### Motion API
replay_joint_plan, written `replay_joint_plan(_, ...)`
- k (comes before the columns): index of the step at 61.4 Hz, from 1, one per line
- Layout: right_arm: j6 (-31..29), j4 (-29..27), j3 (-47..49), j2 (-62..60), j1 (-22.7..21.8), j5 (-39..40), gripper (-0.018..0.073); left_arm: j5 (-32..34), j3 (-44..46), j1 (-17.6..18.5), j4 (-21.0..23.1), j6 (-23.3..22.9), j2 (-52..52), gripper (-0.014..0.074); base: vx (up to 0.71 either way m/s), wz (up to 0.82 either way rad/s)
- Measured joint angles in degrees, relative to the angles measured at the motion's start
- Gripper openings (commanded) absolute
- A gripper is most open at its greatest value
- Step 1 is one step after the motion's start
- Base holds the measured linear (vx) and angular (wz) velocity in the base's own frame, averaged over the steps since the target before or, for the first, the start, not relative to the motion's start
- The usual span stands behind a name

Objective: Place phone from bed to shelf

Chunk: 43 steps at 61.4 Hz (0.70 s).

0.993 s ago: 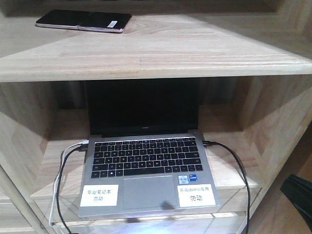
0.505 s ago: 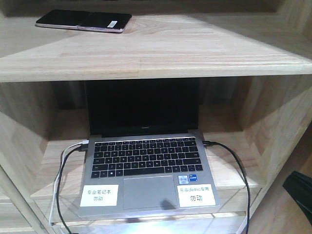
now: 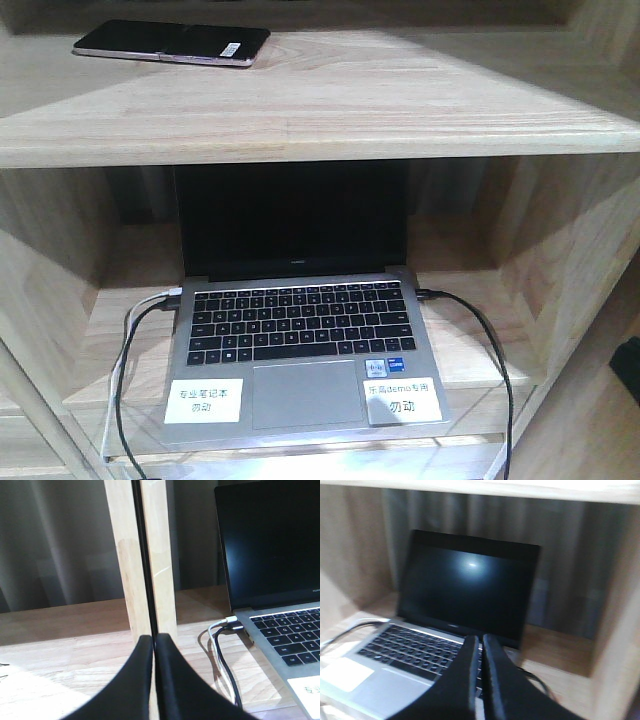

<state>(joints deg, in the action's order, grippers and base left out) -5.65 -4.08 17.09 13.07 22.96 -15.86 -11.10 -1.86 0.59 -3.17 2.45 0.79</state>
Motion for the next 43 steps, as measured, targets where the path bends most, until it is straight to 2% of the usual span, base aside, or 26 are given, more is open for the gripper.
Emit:
replay_joint_plan(6,0.11,0.65,-0.94,0.0,-3.08,1.19,-0.0004,0.0,0.0,0.0,0.0,0.0,0.0,0.0001,0.0,0.0)
replay_joint_plan(25,1.56,0.65,-13.19,-3.41,-17.8,13.06,-0.0004,0.0,0.0,0.0,0.0,0.0,0.0,0.0001,0.0,0.0)
replay_joint_plan(43,1.62,0.65,-18.65,-12.81,-26.22,13.18,-0.0004,0.0,0.0,0.0,0.0,0.0,0.0,0.0001,0.0,0.0)
